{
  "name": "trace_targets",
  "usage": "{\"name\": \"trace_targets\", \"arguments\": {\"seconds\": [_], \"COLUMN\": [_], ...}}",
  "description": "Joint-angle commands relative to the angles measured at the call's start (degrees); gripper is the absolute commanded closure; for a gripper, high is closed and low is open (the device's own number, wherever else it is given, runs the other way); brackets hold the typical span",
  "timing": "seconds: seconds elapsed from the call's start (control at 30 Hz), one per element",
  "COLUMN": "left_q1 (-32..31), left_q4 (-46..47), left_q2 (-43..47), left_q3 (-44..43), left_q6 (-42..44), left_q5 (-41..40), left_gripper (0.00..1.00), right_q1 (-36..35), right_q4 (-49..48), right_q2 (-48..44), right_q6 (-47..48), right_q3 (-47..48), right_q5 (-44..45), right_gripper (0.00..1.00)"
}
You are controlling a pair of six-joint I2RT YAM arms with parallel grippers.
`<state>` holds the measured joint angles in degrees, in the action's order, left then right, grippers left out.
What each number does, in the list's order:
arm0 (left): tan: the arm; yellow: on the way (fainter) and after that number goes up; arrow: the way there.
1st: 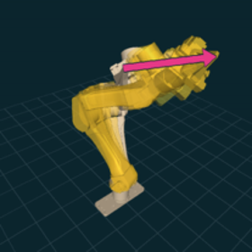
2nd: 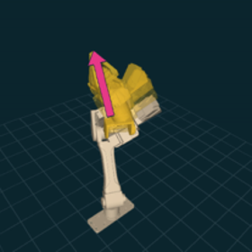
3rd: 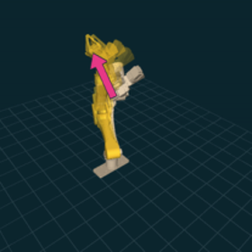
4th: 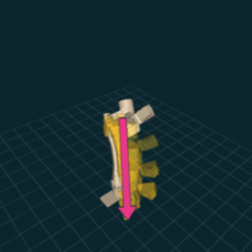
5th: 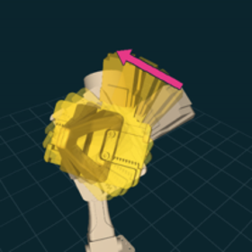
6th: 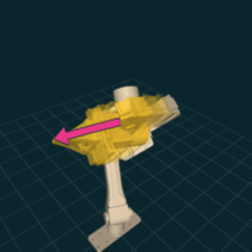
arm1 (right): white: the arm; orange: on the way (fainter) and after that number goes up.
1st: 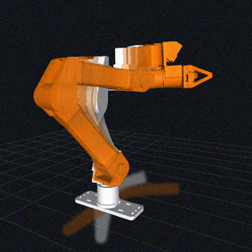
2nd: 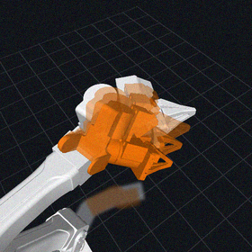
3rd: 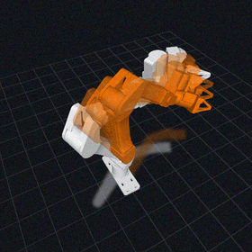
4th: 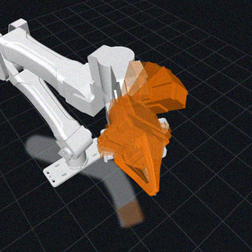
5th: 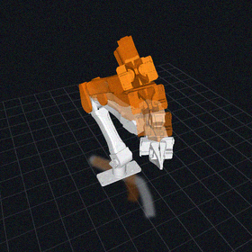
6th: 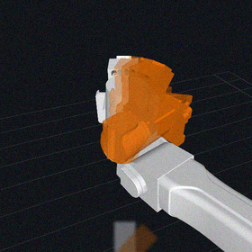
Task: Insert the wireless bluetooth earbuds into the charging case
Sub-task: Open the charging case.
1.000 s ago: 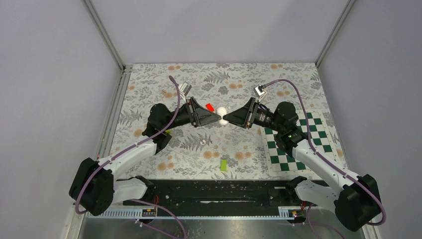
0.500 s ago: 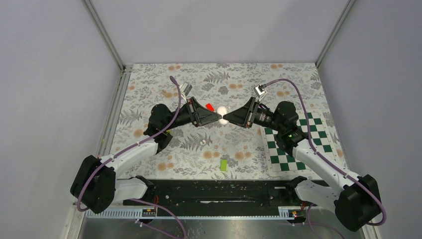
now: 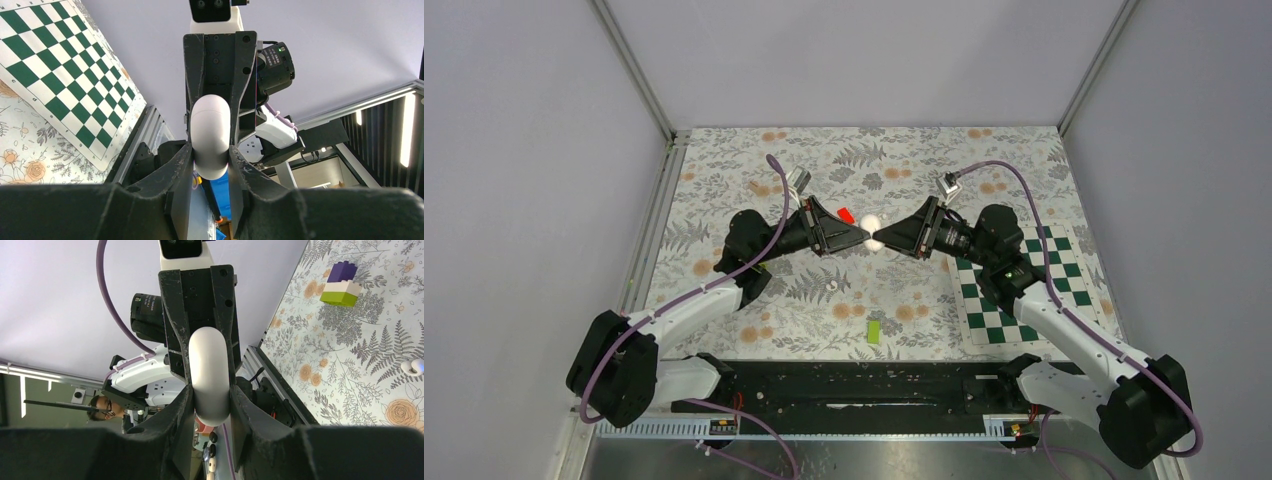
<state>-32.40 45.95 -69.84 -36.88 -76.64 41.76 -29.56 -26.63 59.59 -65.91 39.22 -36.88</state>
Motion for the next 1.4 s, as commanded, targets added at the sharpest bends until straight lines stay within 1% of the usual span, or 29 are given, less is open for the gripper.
{"name": "trace_targets", "arguments": {"seconds": [0.0,0.4,0.43,0.53,0.63,0.7,0.77,0.83,0.93,1.3,1.37], "left_q1": [-0.52,-0.04,0.05,0.16,0.15,0.20,0.20,0.21,0.26,0.46,0.52], "left_q4": [10.34,11.12,11.21,11.96,13.11,14.23,15.04,15.55,15.68,18.11,18.73], "left_q2": [1.63,2.16,2.11,2.09,1.83,1.56,1.47,1.53,1.79,1.93,1.70], "left_q3": [-0.40,-0.31,-0.22,-0.12,0.08,0.19,0.21,0.20,0.09,-0.63,-0.89], "left_q6": [-1.64,-2.37,-2.52,-3.00,-3.68,-4.28,-4.76,-5.00,-5.07,-6.42,-6.94], "left_q5": [1.22,1.34,1.31,1.31,1.32,1.38,1.38,1.32,1.36,1.81,1.97], "left_gripper": [1.00,1.00,1.00,1.00,1.00,1.00,1.00,1.00,1.00,1.00,1.00], "right_q1": [1.49,2.22,2.30,2.47,2.62,2.89,3.15,3.22,3.20,3.45,3.54], "right_q4": [3.77,4.52,4.54,2.89,-1.26,-6.18,-11.05,-15.38,-18.59,-19.82,-20.38], "right_q2": [0.67,1.05,0.90,0.98,1.87,3.18,4.89,6.63,8.38,10.48,11.16], "right_q6": [0.26,-0.45,-0.51,-1.41,-3.99,-7.26,-10.37,-12.63,-14.20,-14.99,-15.42], "right_q3": [-1.83,-3.17,-3.25,-3.83,-4.49,-5.50,-6.39,-6.99,-7.48,-8.09,-8.16], "right_q5": [4.96,6.02,6.10,5.78,4.28,2.45,1.20,0.10,-0.70,-1.25,-1.55], "right_gripper": [0.69,0.66,0.68,0.78,0.92,0.97,0.99,1.00,1.00,0.99,0.95]}}
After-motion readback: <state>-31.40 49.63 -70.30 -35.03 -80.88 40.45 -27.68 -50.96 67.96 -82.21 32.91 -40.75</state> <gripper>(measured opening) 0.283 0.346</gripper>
